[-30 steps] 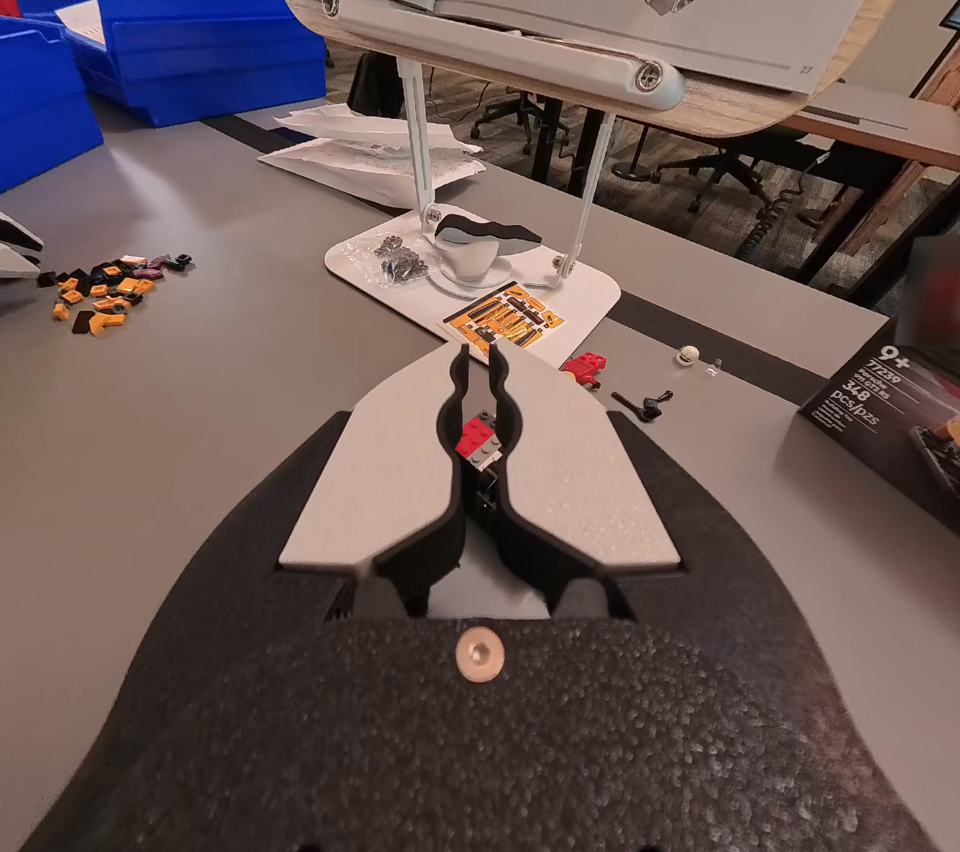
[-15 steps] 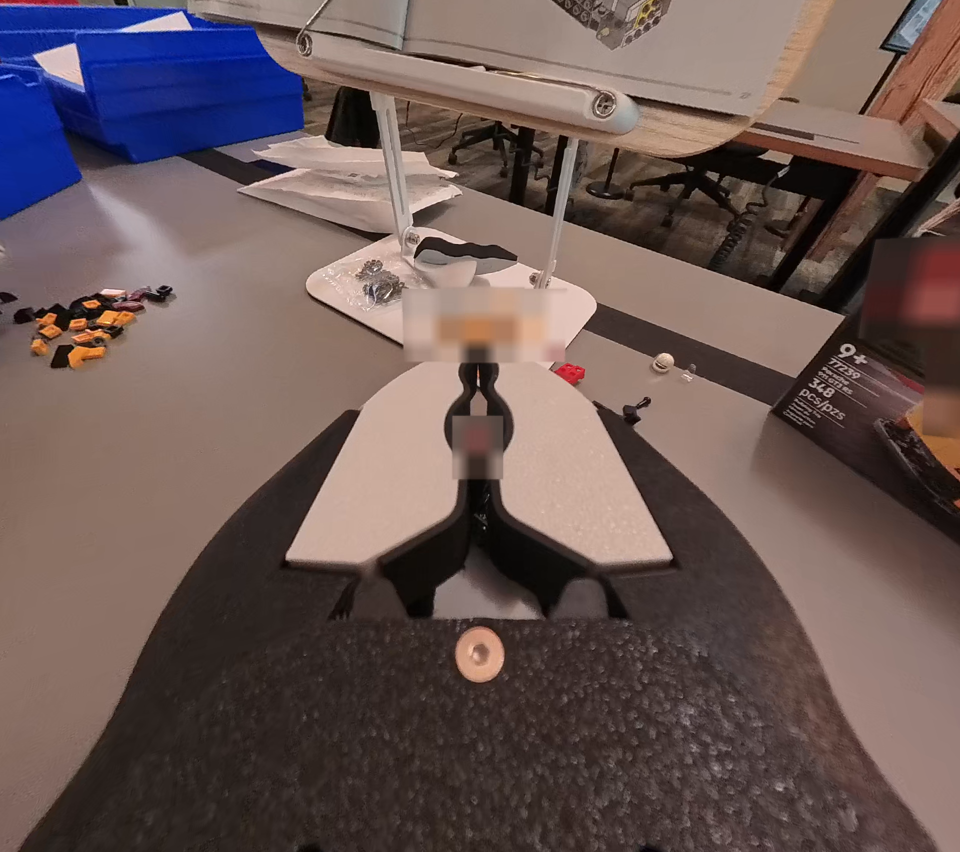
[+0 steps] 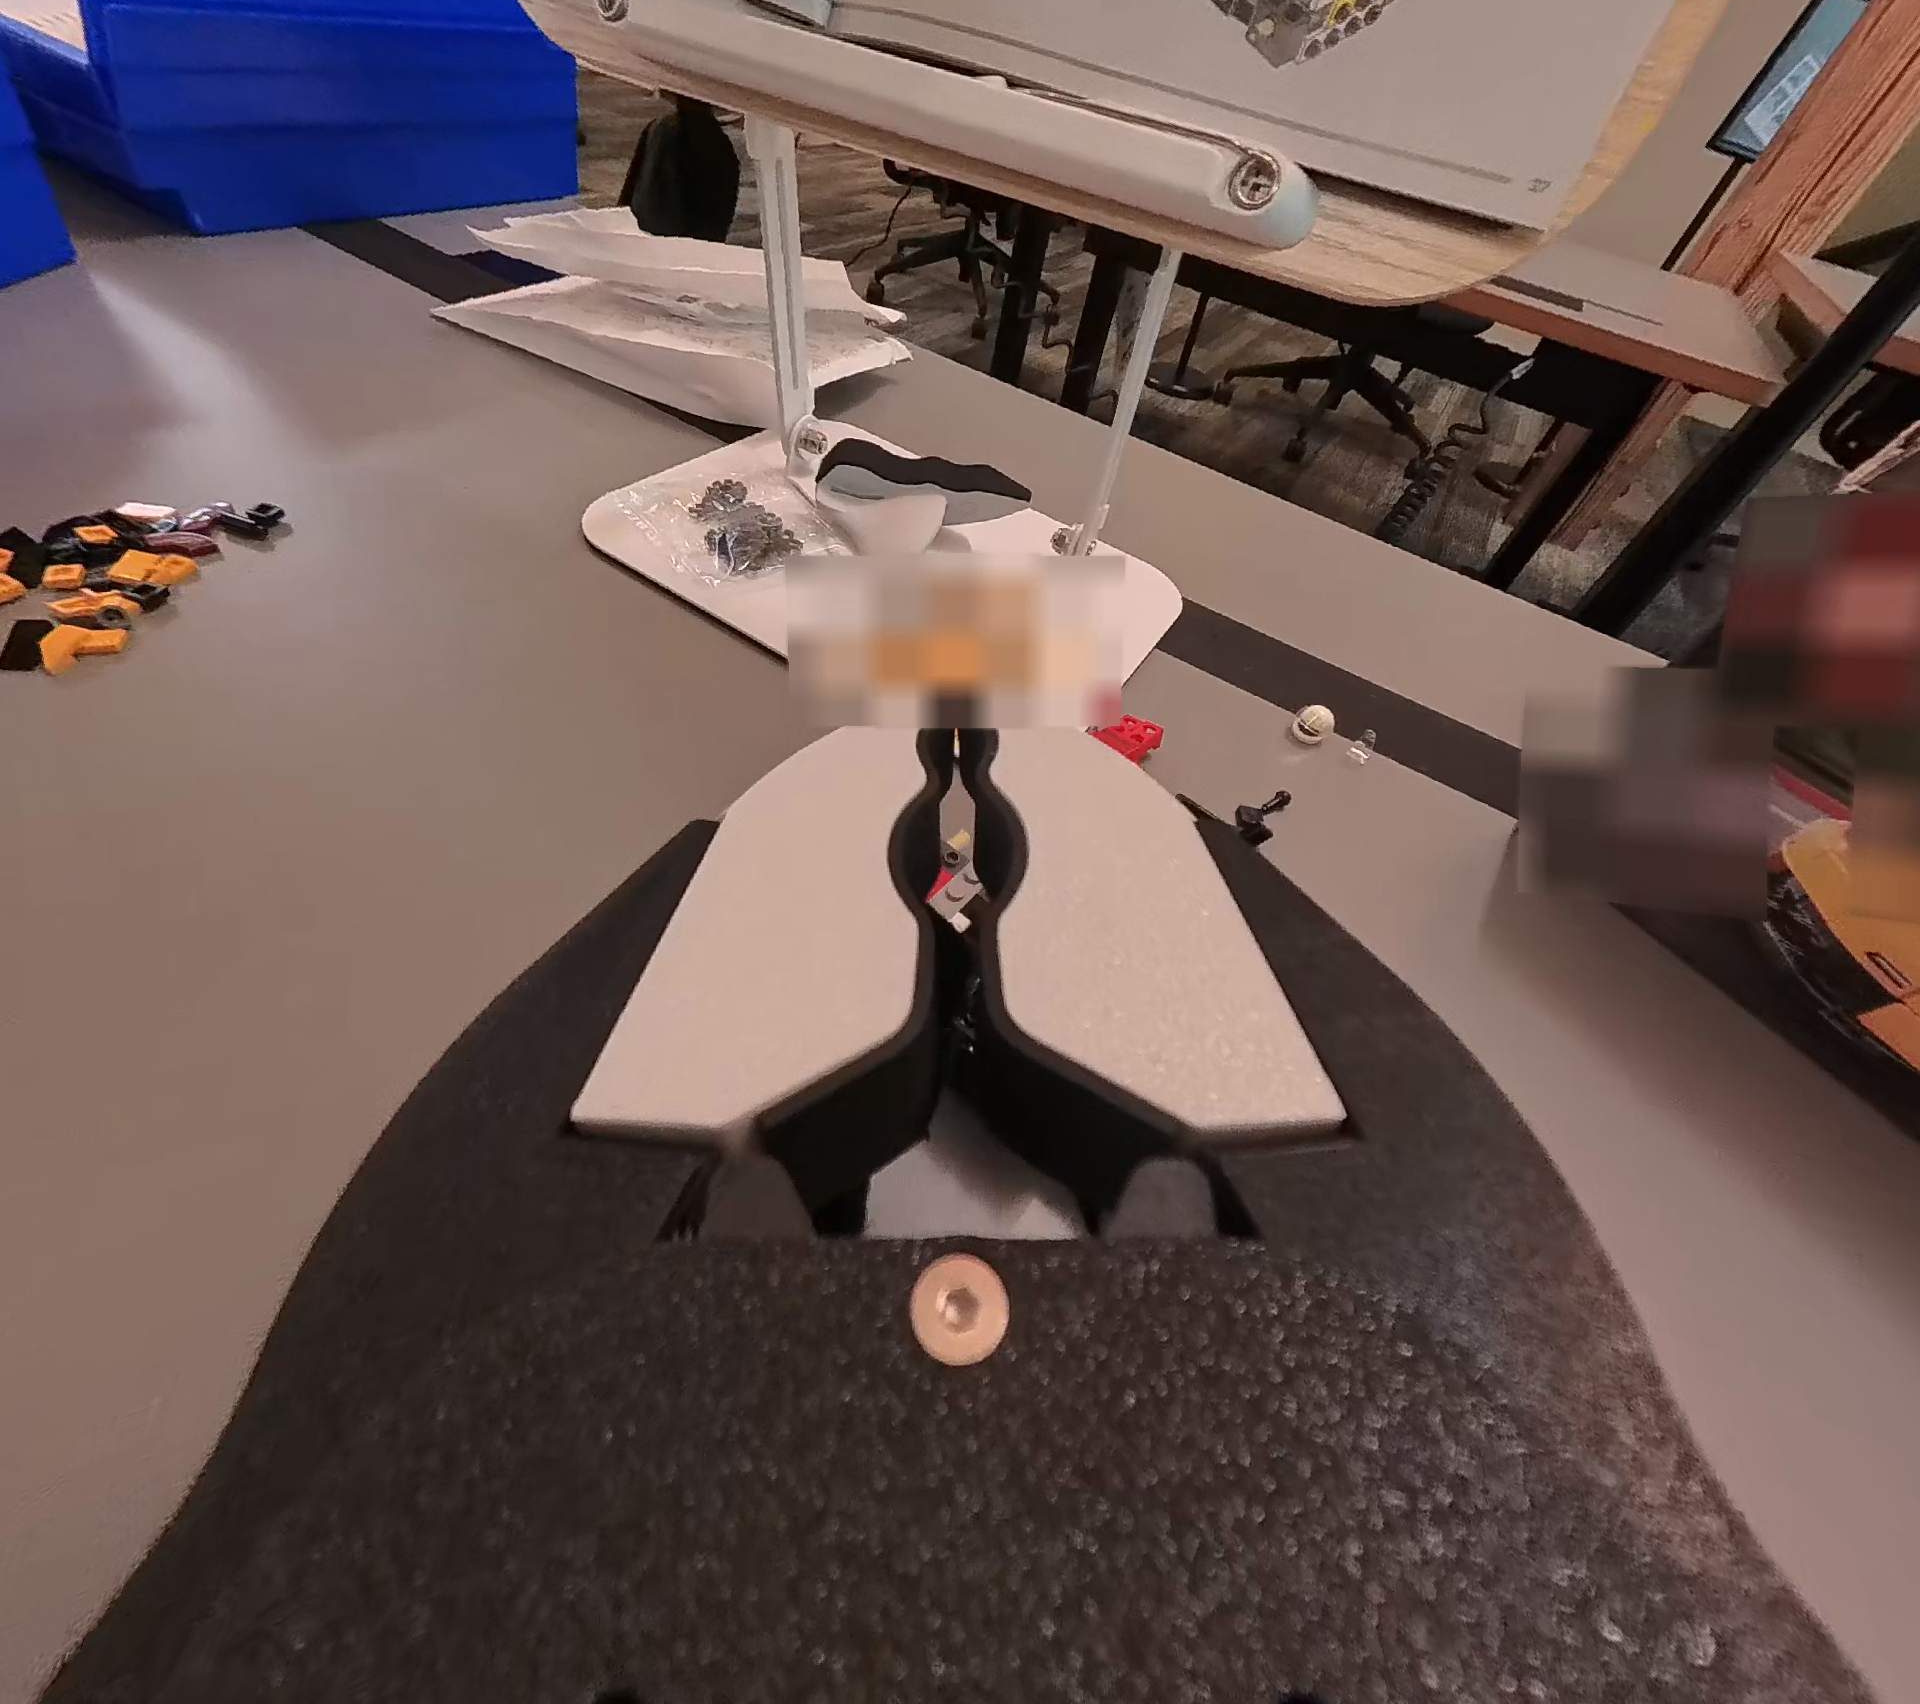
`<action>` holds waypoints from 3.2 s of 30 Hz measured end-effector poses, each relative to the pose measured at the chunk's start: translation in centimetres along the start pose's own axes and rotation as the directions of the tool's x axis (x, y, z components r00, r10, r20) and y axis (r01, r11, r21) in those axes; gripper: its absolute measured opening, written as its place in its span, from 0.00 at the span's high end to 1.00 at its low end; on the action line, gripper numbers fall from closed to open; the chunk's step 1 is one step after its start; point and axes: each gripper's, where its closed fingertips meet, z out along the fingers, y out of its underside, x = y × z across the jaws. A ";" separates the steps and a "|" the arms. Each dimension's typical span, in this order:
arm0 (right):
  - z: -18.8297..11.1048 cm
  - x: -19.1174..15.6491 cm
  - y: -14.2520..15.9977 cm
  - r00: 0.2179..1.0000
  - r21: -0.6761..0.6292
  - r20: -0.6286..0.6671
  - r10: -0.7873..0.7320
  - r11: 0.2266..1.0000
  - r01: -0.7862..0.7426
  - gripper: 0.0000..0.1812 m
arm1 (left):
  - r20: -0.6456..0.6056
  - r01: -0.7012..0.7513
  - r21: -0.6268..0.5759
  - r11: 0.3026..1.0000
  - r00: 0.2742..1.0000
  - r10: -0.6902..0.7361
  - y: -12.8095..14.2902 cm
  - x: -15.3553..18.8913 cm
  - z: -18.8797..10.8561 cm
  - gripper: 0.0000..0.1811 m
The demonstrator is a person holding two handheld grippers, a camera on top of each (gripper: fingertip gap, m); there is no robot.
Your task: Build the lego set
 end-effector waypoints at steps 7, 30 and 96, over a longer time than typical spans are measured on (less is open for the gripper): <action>0.0 -0.3 -0.3 1.000 0.007 -0.010 -0.026 1.000 0.026 1.00 | 0.337 0.042 -0.077 0.996 0.941 -0.014 1.6 -11.9 -5.8 1.00; 0.0 -0.9 -0.3 0.999 0.002 0.038 -0.002 1.000 0.002 1.00 | -0.007 0.016 -0.935 0.354 0.998 -0.064 12.5 -18.5 -7.0 0.95; 0.1 -1.8 0.3 0.996 -0.035 0.036 -0.083 0.996 0.084 0.99 | -0.351 -0.287 -0.891 0.351 0.927 -0.134 16.5 -13.5 -1.1 0.95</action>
